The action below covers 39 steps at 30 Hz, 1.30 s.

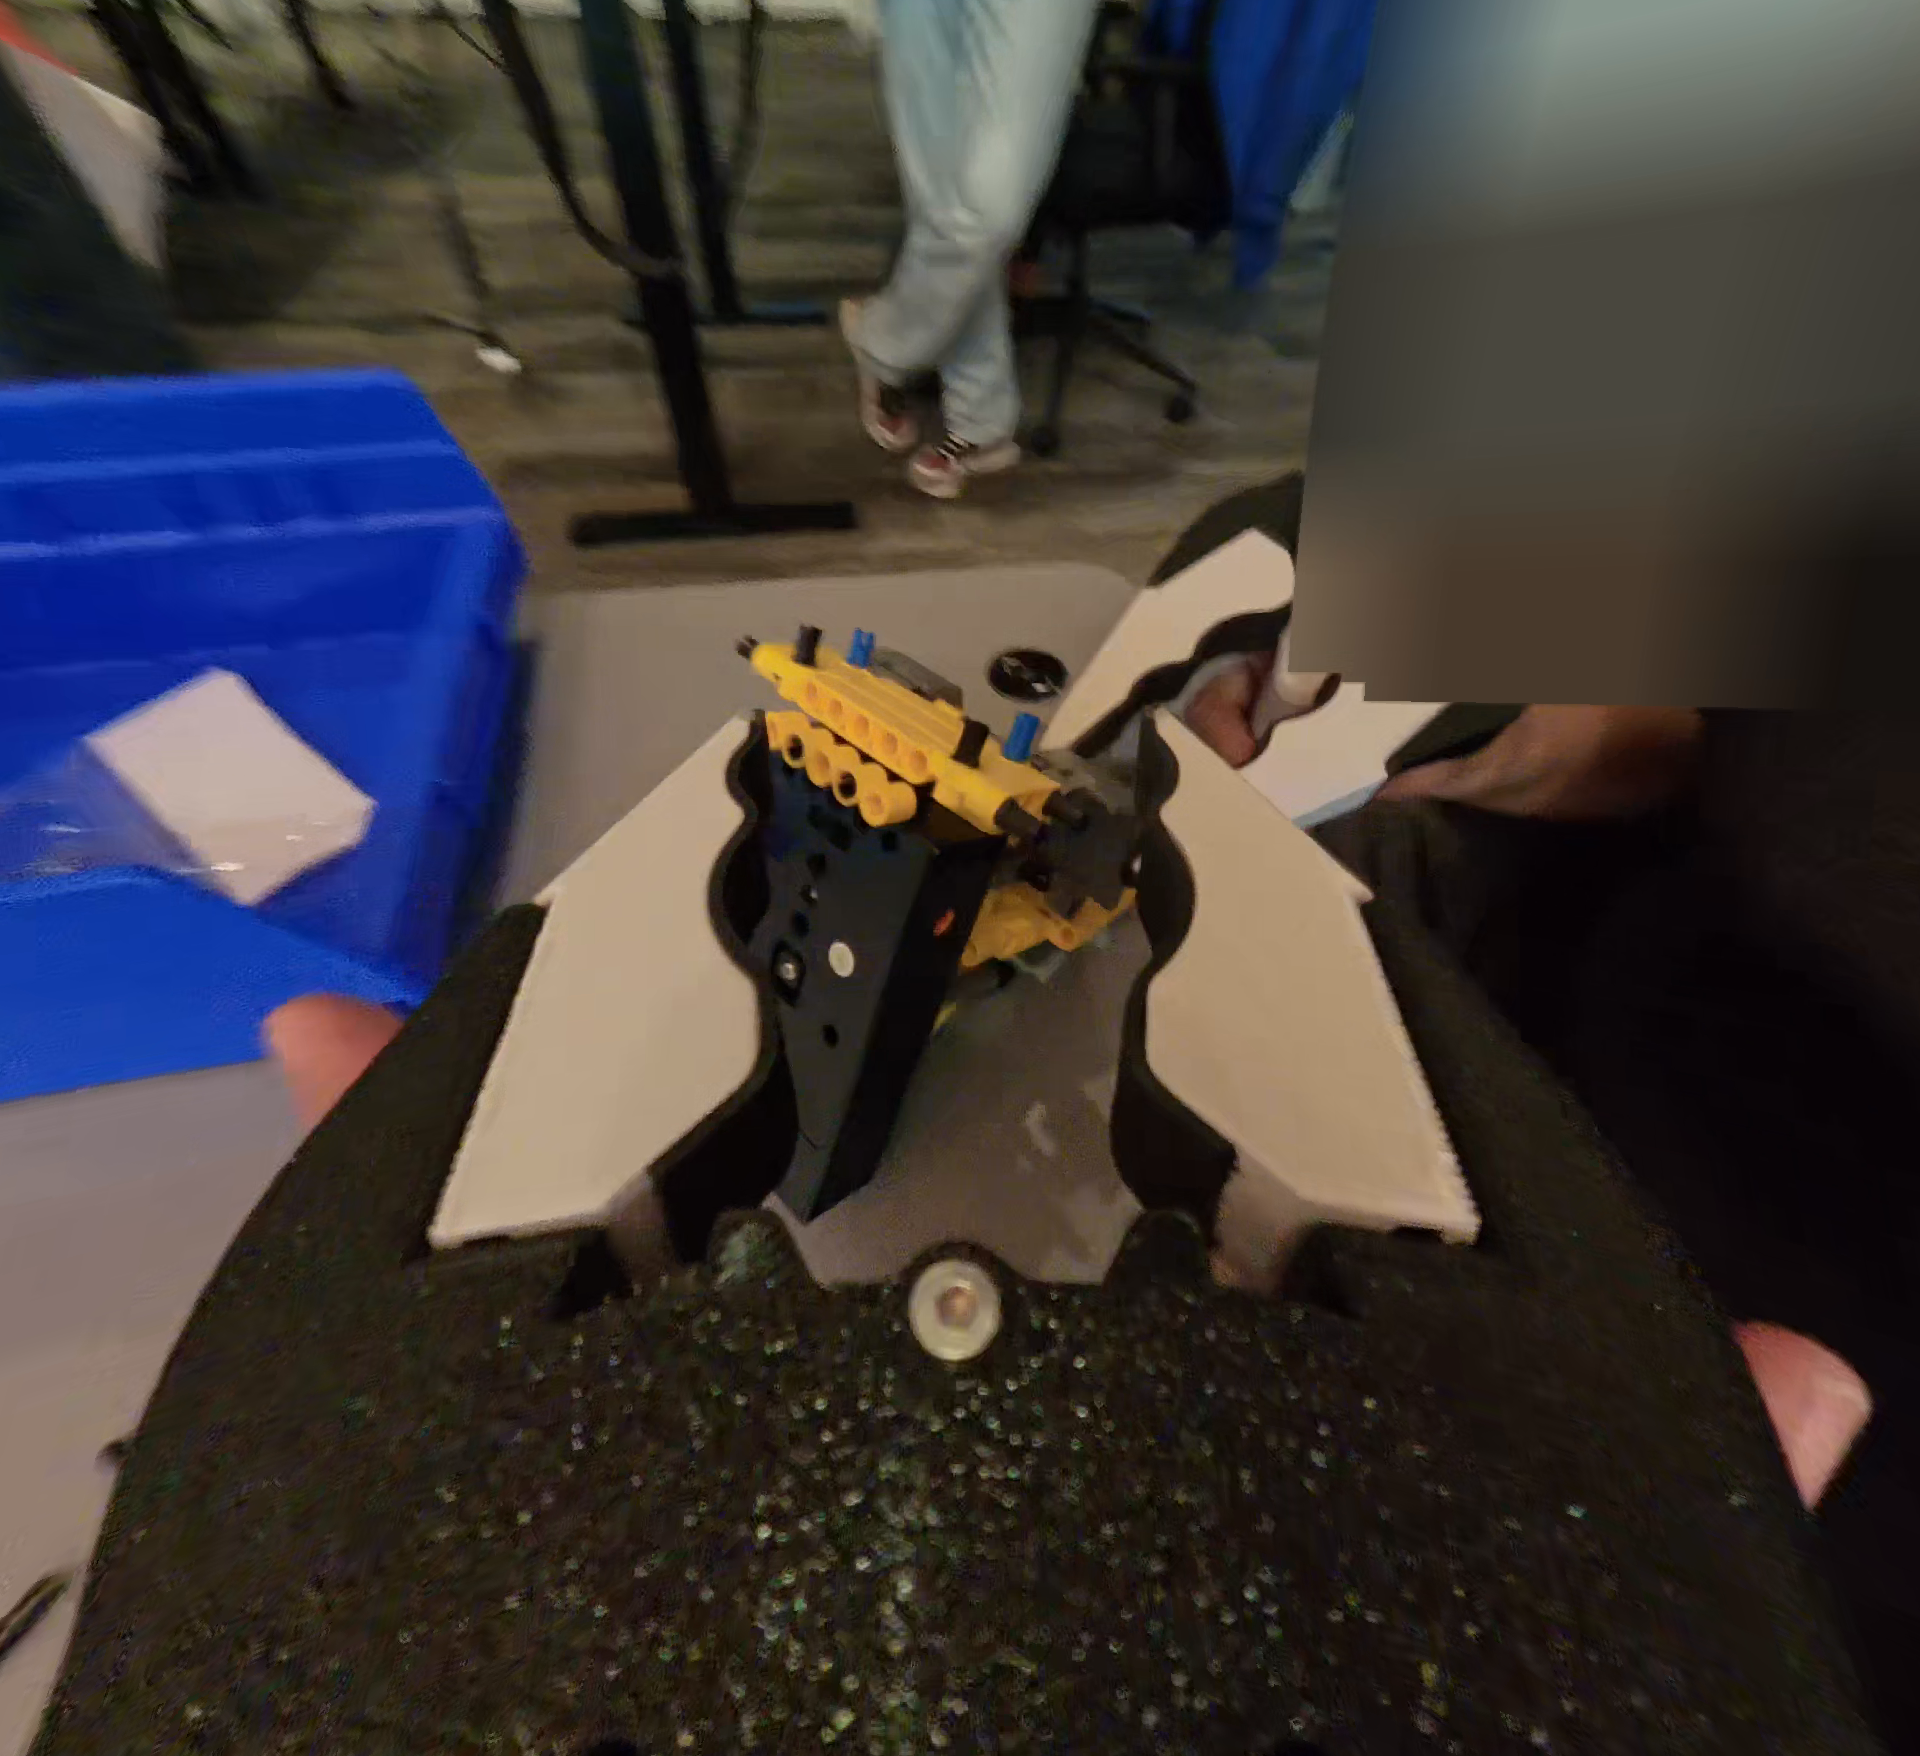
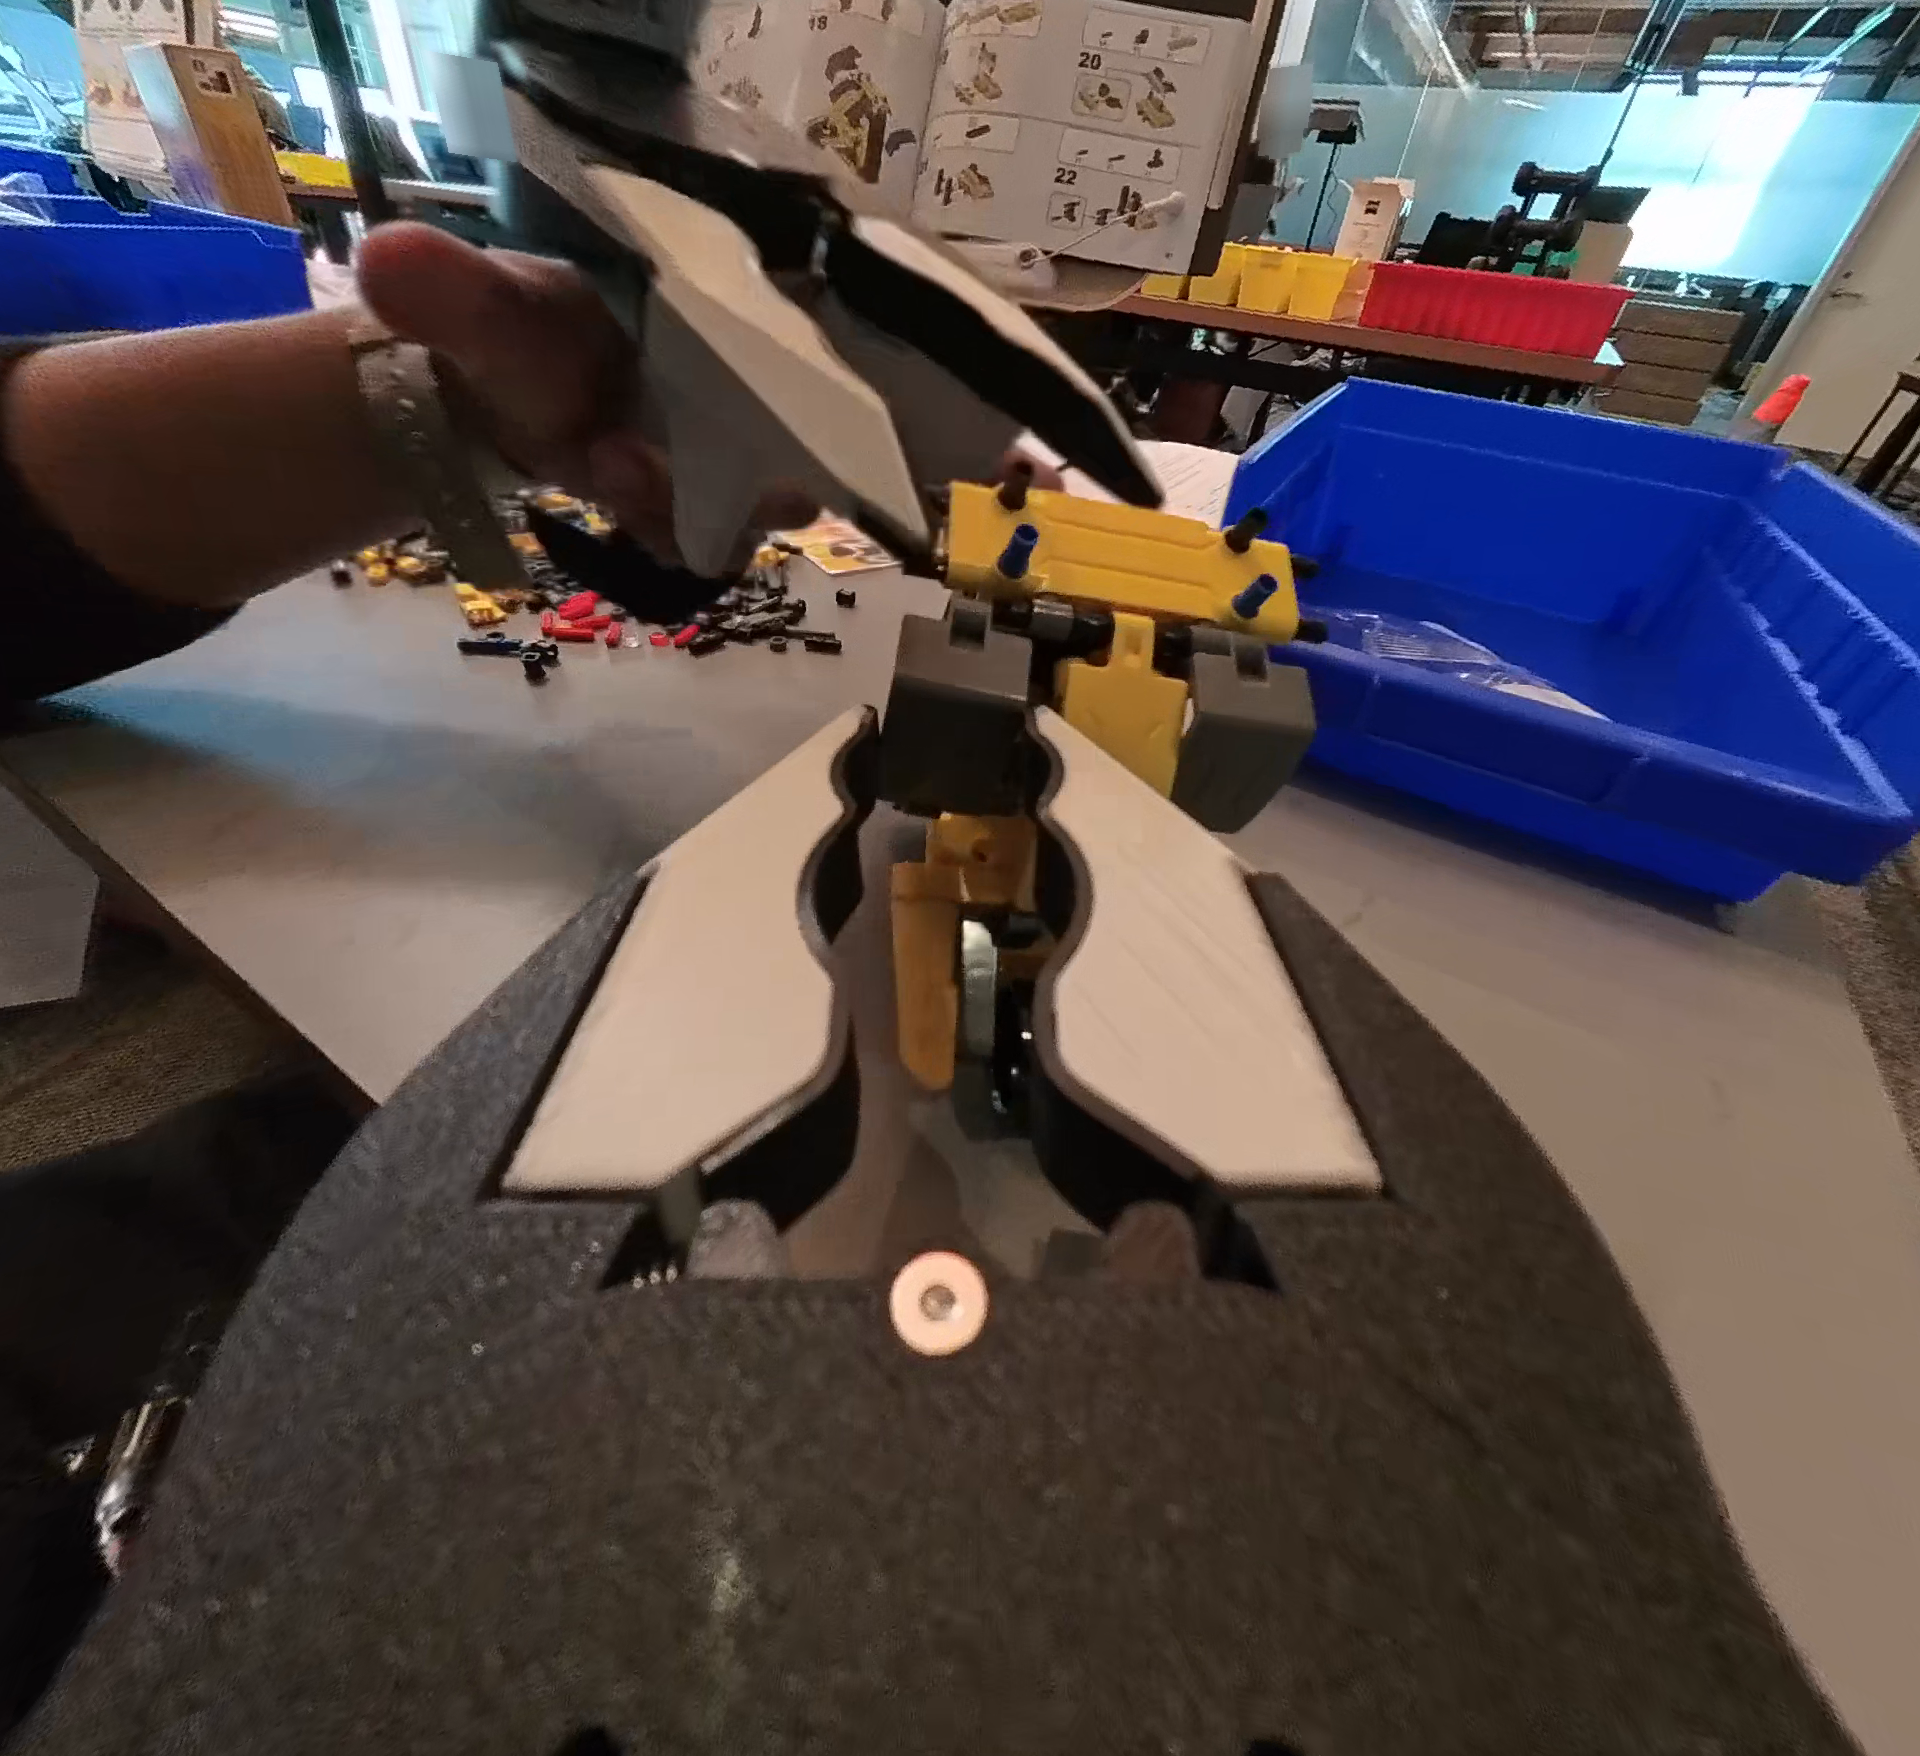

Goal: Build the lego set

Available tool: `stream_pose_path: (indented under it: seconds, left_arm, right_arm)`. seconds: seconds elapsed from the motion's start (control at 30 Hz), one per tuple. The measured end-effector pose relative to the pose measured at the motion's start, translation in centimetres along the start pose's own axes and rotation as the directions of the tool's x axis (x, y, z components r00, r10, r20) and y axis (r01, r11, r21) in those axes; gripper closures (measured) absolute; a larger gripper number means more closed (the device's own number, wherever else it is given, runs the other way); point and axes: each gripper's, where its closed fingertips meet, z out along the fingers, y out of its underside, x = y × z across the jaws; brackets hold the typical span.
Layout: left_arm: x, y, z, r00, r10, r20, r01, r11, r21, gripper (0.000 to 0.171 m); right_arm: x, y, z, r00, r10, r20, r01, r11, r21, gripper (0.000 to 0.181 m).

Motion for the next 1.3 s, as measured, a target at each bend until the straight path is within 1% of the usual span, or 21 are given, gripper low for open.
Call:
stream_pose_path:
  seconds: [0.03, 0.07, 0.1, 0.17, 0.3, 0.4, 0.53, 0.7, 0.93, 1.0, 1.1, 1.17, 1.3]
  left_arm:
    - [-0.1, 0.7, 0.5, 0.999, -0.017, -0.039, 0.015, 0.999, -0.038, 0.102]
    - [-0.8, 1.3, 0.9, 0.998, -0.033, -0.044, 0.03, 0.998, -0.06, 0.102]
    - [-1.2, 1.5, 1.2, 0.997, -0.052, -0.056, 0.048, 0.997, -0.06, 0.098]
    - [-0.7, 1.5, 1.4, 0.986, -0.092, -0.141, 0.086, 0.995, -0.05, 0.1]
    - [-0.4, 1.5, 1.5, 0.984, -0.082, -0.157, 0.081, 0.997, -0.011, 0.097]
    - [0.2, 1.8, 1.0, 0.99, -0.027, -0.137, 0.026, 1.0, -0.009, 0.096]
    - [1.1, 2.8, 0.3, 0.994, 0.027, -0.104, -0.03, 0.999, -0.022, 0.095]
    - [0.9, 3.2, 0.5, 0.994, 0.087, -0.06, -0.086, 0.996, 0.018, 0.096]
    - [0.5, 2.9, 0.8, 0.996, 0.04, -0.075, -0.036, 0.998, 0.06, 0.098]
    - [0.3, 2.9, 0.9, 0.997, 0.057, -0.058, -0.053, 0.996, 0.073, 0.101]
    - [-0.1, 3.0, 0.9, 0.997, 0.077, -0.012, -0.076, 0.994, 0.083, 0.111]
    - [-0.6, 2.9, 0.8, 0.996, 0.078, 0.032, -0.08, 0.993, 0.092, 0.126]
    - [-0.1, 3.0, 0.7, 0.993, 0.11, 0.046, -0.115, 0.988, 0.103, 0.128]
  right_arm:
    - [0.0, 0.0, 0.0, 1.0, -0.001, 0.003, 0.001, 1.0, 0.0, 0.154]
    - [-0.1, 0.0, 0.0, 1.0, -0.001, 0.005, 0.001, 1.0, 0.001, 0.154]
    - [-0.1, 0.0, 0.0, 1.0, -0.001, 0.006, 0.001, 1.0, 0.002, 0.154]
    - [-0.1, 0.0, 0.0, 1.0, 0.001, 0.006, -0.001, 1.0, 0.001, 0.154]
    - [-0.3, 0.0, -0.2, 0.999, 0.001, 0.038, -0.002, 1.0, 0.006, 0.155]
    - [-0.8, 0.1, -0.4, 0.995, 0.014, 0.094, -0.016, 1.0, 0.011, 0.156]
    - [-0.6, 0.1, -0.7, 0.993, 0.048, 0.112, -0.051, 0.998, 0.028, 0.156]
    - [-0.1, -0.1, -0.9, 0.984, 0.118, 0.132, -0.125, 0.991, 0.044, 0.156]
    - [0.3, -0.2, -0.8, 0.979, 0.158, 0.129, -0.164, 0.986, 0.036, 0.156]
    - [0.3, -0.3, -0.7, 0.976, 0.168, 0.137, -0.174, 0.984, 0.034, 0.156]
    - [0.1, -0.3, -0.8, 0.964, 0.197, 0.179, -0.206, 0.978, 0.037, 0.156]
    - [-0.2, -0.3, -1.1, 0.946, 0.23, 0.227, -0.249, 0.967, 0.057, 0.156]
    - [-0.3, -0.2, -1.4, 0.95, 0.209, 0.231, -0.232, 0.97, 0.076, 0.156]
